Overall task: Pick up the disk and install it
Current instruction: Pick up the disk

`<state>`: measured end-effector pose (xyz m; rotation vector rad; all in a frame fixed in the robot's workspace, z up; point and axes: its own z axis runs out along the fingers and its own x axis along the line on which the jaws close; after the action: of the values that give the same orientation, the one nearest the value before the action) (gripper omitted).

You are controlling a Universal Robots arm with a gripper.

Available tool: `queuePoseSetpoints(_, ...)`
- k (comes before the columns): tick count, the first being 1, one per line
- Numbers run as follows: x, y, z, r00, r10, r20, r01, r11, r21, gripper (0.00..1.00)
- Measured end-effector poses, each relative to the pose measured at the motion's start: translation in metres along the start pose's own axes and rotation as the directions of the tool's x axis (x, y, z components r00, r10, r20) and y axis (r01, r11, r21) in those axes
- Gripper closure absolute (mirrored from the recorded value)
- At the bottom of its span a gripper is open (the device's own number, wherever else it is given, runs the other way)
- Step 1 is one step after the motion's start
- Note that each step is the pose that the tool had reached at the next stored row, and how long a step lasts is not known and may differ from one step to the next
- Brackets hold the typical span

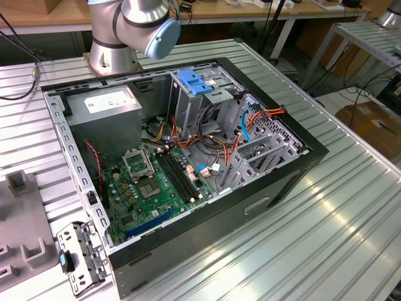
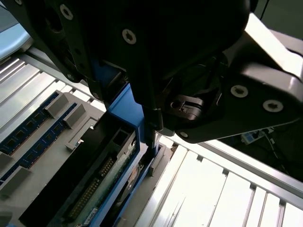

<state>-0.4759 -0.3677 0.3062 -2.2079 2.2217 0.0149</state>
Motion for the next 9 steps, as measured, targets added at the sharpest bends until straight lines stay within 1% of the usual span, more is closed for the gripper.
queuePoseSetpoints(6,-0.0001,0.0000,-0.0111,1.0000,0.000,0.0000,0.000,1.0000,0.0008,0.63)
queuePoseSetpoints(9,-0.0003,0.0000,-0.0187,1.0000,0.000,0.0000,0.000,1.0000,0.0013,0.63)
